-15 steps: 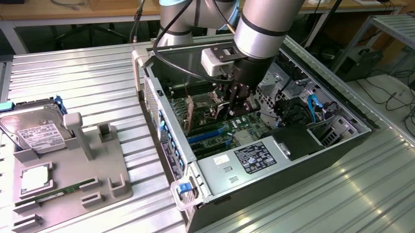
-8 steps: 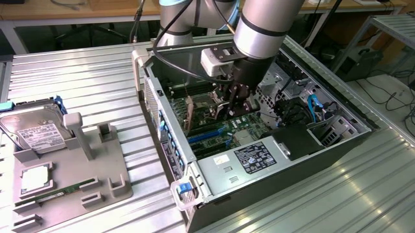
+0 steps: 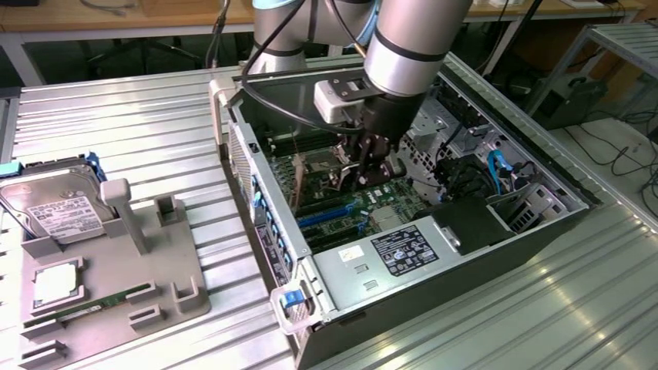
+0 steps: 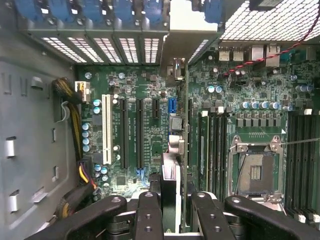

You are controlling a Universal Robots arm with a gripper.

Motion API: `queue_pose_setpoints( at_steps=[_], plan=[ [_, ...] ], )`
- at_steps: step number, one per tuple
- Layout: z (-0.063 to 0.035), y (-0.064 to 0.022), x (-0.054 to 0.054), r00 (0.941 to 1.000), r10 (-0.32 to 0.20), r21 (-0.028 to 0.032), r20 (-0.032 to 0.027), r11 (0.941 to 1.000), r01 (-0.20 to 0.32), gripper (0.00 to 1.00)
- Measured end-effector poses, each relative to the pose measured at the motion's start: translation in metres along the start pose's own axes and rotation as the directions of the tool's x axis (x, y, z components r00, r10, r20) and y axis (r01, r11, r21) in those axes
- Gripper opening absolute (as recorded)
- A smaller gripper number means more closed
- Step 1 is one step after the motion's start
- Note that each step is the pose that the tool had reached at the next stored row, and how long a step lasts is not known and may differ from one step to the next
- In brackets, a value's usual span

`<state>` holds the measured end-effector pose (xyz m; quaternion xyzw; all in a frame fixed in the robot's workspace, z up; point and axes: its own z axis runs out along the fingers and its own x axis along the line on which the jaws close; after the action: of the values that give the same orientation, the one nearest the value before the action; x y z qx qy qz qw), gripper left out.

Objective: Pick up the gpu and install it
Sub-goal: 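Insert the gpu into the slot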

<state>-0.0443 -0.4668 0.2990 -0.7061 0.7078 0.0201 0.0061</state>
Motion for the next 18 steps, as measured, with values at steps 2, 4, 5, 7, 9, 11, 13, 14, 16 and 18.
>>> queue_pose_setpoints(
  at_steps=[2,4,5,7,9,11,13,14,16,18],
  plan=[
    [0.0018,0.0,-0.0002,1.0,0.0,0.0,-0.0005,1.0,0.0,0.28],
    [0.0027,0.0002,-0.0001,1.0,0.0,-0.0001,0.0002,1.0,0.0,0.28],
    [0.0036,0.0006,0.0,1.0,0.0,0.0,0.0005,1.0,0.0,0.28],
    [0.0062,0.0014,0.0001,1.0,0.0,-0.0001,0.0008,1.0,0.0,0.28],
    [0.0077,0.0016,0.0001,1.0,-0.001,-0.0001,0.0009,1.0,0.001,0.28],
    [0.008,0.0017,0.0001,1.0,-0.001,-0.0002,0.0006,1.0,0.001,0.28],
    [0.0089,0.0018,0.0001,1.0,-0.001,0.0009,0.0011,1.0,0.001,0.28],
    [0.0094,0.0025,0.0002,1.0,-0.004,0.0008,0.001,1.0,0.004,0.28],
    [0.0107,0.0029,0.0002,0.9999,-0.015,0.0005,0.0008,0.9999,0.015,0.28],
    [0.011,0.0029,0.0002,0.9998,-0.019,0.0001,0.0005,0.9998,0.019,0.28]
  ],
)
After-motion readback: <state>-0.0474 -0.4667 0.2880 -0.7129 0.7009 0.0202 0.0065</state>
